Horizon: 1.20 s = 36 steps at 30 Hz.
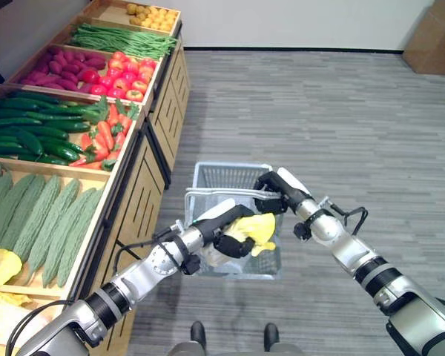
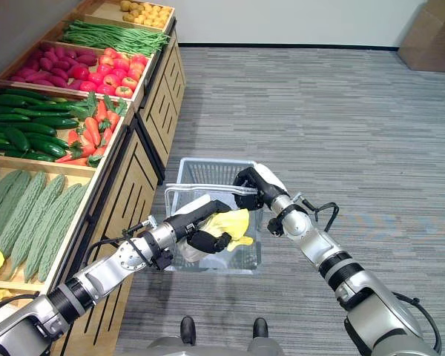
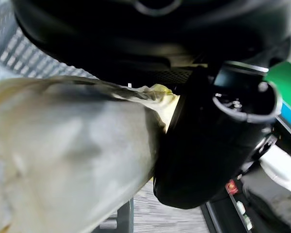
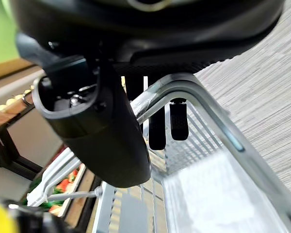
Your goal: Get the vegetables into the basket
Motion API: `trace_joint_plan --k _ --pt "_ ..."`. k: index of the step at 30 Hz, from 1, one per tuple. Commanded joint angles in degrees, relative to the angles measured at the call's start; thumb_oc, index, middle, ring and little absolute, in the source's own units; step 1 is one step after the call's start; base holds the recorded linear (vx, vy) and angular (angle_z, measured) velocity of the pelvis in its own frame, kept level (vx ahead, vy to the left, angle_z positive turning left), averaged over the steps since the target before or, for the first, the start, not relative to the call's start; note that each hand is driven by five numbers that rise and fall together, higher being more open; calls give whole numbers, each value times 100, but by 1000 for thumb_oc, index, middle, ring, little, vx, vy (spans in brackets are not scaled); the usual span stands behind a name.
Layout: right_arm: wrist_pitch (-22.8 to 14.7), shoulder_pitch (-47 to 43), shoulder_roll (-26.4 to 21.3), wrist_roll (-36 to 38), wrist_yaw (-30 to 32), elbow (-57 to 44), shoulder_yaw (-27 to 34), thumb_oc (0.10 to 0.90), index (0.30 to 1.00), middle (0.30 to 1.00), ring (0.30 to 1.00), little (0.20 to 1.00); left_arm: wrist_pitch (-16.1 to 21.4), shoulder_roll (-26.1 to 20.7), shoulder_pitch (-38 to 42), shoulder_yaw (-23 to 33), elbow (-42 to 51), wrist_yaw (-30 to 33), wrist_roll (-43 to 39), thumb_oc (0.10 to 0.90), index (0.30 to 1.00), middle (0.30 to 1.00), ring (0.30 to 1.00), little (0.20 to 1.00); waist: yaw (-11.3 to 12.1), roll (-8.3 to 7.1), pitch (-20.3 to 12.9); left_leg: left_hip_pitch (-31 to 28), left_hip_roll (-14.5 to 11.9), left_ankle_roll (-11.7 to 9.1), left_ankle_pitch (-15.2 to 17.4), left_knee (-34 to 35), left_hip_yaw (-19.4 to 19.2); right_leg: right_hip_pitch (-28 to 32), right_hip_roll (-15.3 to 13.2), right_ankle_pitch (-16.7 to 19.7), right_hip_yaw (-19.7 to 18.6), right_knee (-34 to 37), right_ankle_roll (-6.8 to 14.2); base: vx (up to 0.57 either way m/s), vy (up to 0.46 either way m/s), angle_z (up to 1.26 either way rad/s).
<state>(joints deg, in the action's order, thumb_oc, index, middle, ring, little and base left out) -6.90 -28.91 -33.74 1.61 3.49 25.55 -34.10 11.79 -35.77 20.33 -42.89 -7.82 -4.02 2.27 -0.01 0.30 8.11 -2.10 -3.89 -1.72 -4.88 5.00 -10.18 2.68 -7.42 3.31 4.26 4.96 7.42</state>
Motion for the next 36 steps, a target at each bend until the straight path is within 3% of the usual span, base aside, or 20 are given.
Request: trace_joint_plan --k 1,2,4,5,7,13,16,17,18,19,36 --pt "-763 -803 216 784 149 -714 450 400 300 300 300 300 682 78 948 -137 -350 371 628 400 300 300 300 300 26 -360 -538 -156 -142 -317 253 0 31 -200 -295 329 69 4 306 0 0 0" --pt "-761 -798 212 786 147 -718 456 400 300 300 300 300 692 91 953 -147 -369 386 643 400 300 300 300 300 28 -361 -536 -158 -142 -318 253 0 33 -197 -296 328 71 4 306 0 0 0" --pt "-794 -802 224 852 81 -846 362 400 300 300 300 300 794 -33 1329 -380 -658 667 1669 400 300 300 300 300 3 -360 -554 -172 -152 -333 261 0 11 -192 -290 318 64 4 310 0 0 0" --pt "-793 -801 222 852 81 -847 364 400 300 300 300 300 797 -29 1332 -384 -663 672 1672 400 300 300 300 300 5 -360 -553 -173 -152 -333 261 0 10 -191 -290 318 64 4 310 0 0 0" --pt "-858 -808 198 919 27 -992 270 400 300 300 300 300 792 -151 1576 -554 -1026 966 2458 400 300 300 300 300 -17 -360 -576 -186 -162 -343 262 0 -15 -192 -286 318 56 4 320 0 0 0" --pt "-928 -740 111 1090 -24 -1220 260 400 300 300 300 300 504 -69 1513 -369 -1816 1663 3502 400 300 300 300 300 -10 -393 -580 -182 -182 -358 258 0 -13 -177 -285 311 78 4 323 0 0 0" --pt "-941 -689 112 1145 -21 -1258 275 400 300 300 300 300 342 12 1381 -144 -2079 1916 3609 400 300 300 300 300 1 -410 -570 -176 -187 -358 255 0 -8 -173 -281 308 82 4 317 0 0 0" --pt "-940 -687 110 1145 -21 -1261 269 400 300 300 300 300 344 21 1373 -141 -2089 1930 3620 602 583 583 583 583 -4 -405 -574 -176 -187 -358 255 0 -7 -173 -281 307 83 4 317 0 0 0" --pt "-936 -676 113 1142 -14 -1258 274 400 300 300 300 300 288 57 1319 -49 -2176 2008 3633 861 945 945 945 945 -2 -411 -571 -176 -186 -359 253 0 -5 -171 -280 307 88 4 314 0 0 0" --pt "-926 -633 121 1133 -12 -1252 298 400 300 300 300 300 217 110 1257 22 -2266 2086 3725 900 1000 1000 1000 1000 -4 -422 -575 -176 -191 -360 255 0 -9 -171 -280 305 90 4 312 0 0 0" --pt "-842 -374 180 768 146 -774 520 400 300 300 300 300 436 107 942 142 -1591 1929 3361 900 1000 1000 1000 1000 31 -424 -575 -188 -179 -340 266 0 39 -116 -291 298 144 4 303 0 0 0"
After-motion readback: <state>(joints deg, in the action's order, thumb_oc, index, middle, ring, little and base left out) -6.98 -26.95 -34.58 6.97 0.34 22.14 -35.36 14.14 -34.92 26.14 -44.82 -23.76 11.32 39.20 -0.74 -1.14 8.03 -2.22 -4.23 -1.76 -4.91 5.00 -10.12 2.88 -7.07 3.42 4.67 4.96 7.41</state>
